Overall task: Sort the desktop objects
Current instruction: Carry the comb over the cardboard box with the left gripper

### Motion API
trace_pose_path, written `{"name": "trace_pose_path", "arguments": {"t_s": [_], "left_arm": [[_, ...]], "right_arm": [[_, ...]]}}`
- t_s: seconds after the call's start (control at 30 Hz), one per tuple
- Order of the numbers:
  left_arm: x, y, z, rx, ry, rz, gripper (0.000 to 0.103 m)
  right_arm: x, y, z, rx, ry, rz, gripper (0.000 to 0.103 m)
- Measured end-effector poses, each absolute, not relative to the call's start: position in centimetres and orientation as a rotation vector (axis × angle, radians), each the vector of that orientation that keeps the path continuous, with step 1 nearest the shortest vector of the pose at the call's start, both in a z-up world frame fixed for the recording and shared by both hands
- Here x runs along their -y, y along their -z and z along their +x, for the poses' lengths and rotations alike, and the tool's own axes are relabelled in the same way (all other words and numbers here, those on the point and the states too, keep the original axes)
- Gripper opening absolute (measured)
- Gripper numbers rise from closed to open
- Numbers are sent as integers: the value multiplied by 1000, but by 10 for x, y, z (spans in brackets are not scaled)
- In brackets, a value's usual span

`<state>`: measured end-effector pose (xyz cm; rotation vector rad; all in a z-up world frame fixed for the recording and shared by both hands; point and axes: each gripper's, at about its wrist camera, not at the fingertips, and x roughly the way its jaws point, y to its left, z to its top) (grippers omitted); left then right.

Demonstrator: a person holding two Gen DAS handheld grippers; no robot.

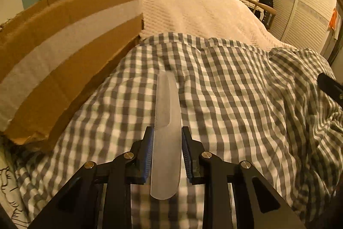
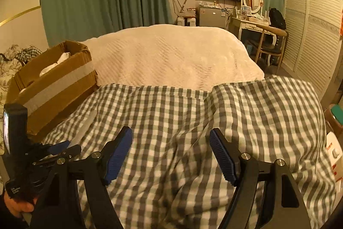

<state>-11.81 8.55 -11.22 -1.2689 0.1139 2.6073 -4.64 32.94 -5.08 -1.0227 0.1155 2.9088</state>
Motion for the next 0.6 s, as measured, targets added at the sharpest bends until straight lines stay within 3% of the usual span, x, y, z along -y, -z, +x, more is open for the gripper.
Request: {"name": "trace_pose_path", "arguments": {"t_s": [0.6], "left_arm": [[-46, 48, -97, 55, -2656, -1109, 26]], "right_arm": [[-287, 30, -13, -44, -2955, -1005, 75]]}}
